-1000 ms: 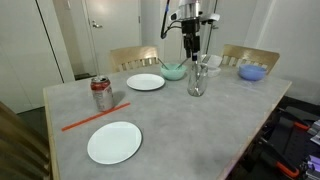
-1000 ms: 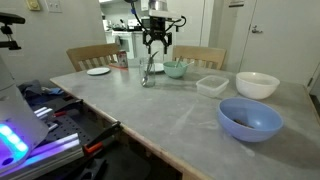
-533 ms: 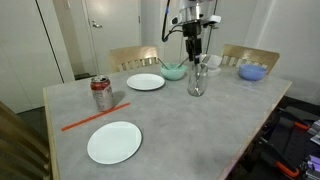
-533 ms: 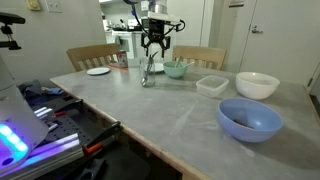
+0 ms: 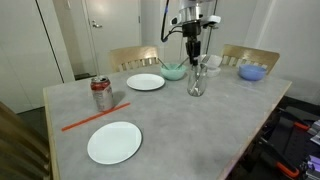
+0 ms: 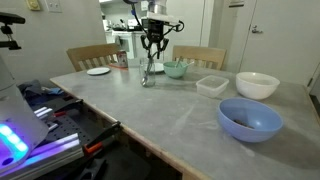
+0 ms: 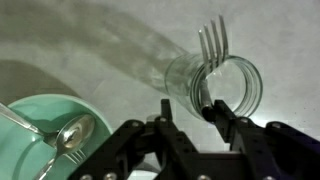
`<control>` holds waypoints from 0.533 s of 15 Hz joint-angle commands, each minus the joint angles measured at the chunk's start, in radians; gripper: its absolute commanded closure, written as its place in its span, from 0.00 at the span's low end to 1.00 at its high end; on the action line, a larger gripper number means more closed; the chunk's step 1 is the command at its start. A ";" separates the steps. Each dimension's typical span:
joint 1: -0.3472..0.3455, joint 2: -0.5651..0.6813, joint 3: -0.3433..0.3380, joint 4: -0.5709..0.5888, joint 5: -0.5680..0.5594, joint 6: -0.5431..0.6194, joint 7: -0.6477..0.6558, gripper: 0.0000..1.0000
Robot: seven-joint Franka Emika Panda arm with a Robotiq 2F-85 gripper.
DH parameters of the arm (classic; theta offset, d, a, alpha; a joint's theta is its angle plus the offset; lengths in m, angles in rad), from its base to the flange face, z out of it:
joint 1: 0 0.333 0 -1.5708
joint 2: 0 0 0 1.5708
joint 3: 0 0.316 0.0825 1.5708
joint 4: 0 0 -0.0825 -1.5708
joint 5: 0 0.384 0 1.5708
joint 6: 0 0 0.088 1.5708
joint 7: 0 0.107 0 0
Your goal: Take the spoon from the bottle and put it on the table
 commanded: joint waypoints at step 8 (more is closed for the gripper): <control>-0.001 -0.004 0.014 0.013 0.002 -0.037 0.007 0.97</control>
